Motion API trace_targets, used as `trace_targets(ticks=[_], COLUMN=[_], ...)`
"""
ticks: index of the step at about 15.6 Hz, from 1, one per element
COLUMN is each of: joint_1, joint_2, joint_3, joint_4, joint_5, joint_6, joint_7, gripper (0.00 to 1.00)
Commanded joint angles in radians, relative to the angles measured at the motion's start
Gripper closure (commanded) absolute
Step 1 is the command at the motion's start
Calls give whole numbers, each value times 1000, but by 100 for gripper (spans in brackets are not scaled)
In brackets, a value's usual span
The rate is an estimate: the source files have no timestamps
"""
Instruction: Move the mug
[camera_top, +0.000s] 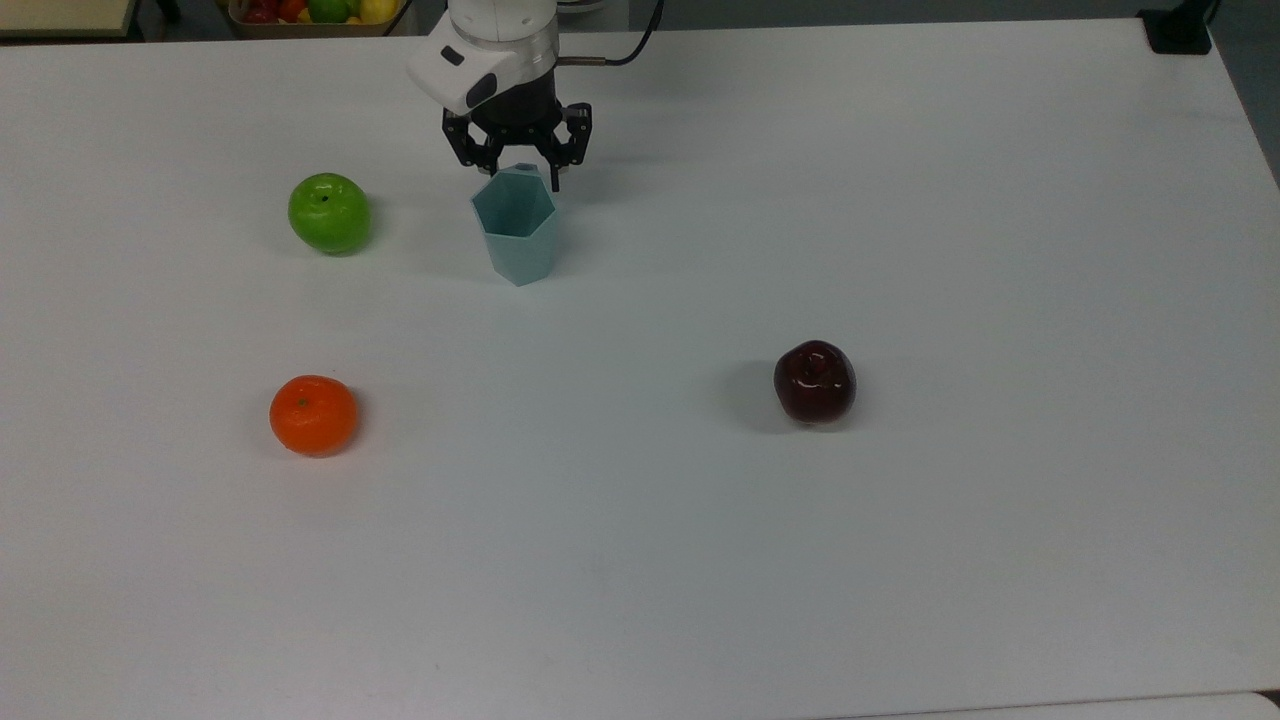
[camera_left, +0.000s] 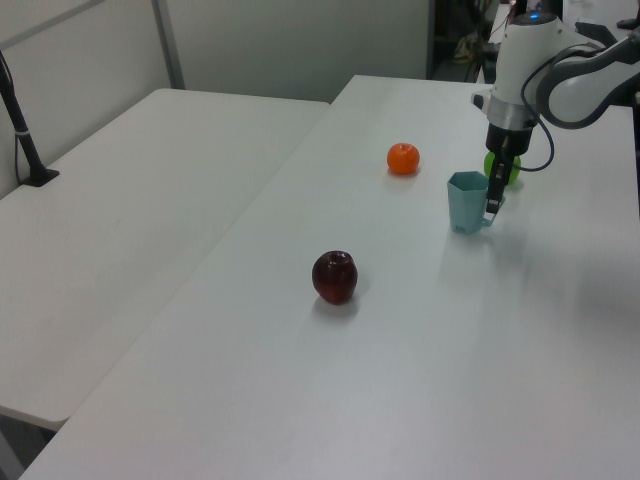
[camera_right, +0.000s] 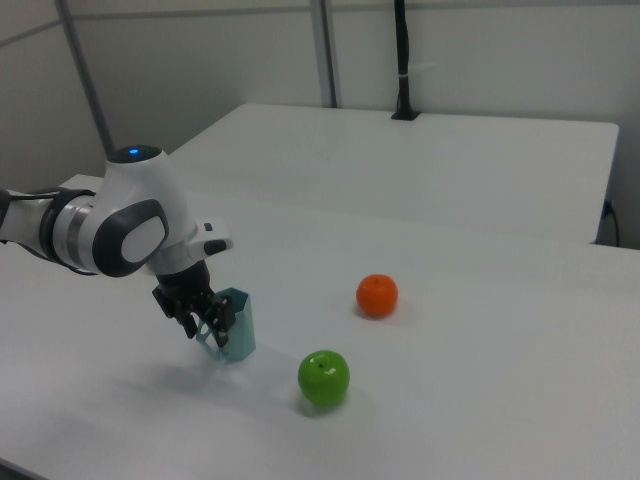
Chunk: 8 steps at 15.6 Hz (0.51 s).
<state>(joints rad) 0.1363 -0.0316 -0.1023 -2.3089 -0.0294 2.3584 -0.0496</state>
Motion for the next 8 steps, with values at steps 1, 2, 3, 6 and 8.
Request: trace_targets(ticks=[1,2,3,6,8], joint_1=[9,9,6,-17,-50], joint_2=[-42,-48,-59,-54,-25], joint_3=[-7,-7,-8,-11,-10], joint_4=[-15,5,28,185,331], joint_5=[-4,-4,-4,-4,-3], joint_6=[-42,-75,-109,-290,-423], joint_7=[-3,-3,-3,5,5], gripper=[0,0,0,0,0])
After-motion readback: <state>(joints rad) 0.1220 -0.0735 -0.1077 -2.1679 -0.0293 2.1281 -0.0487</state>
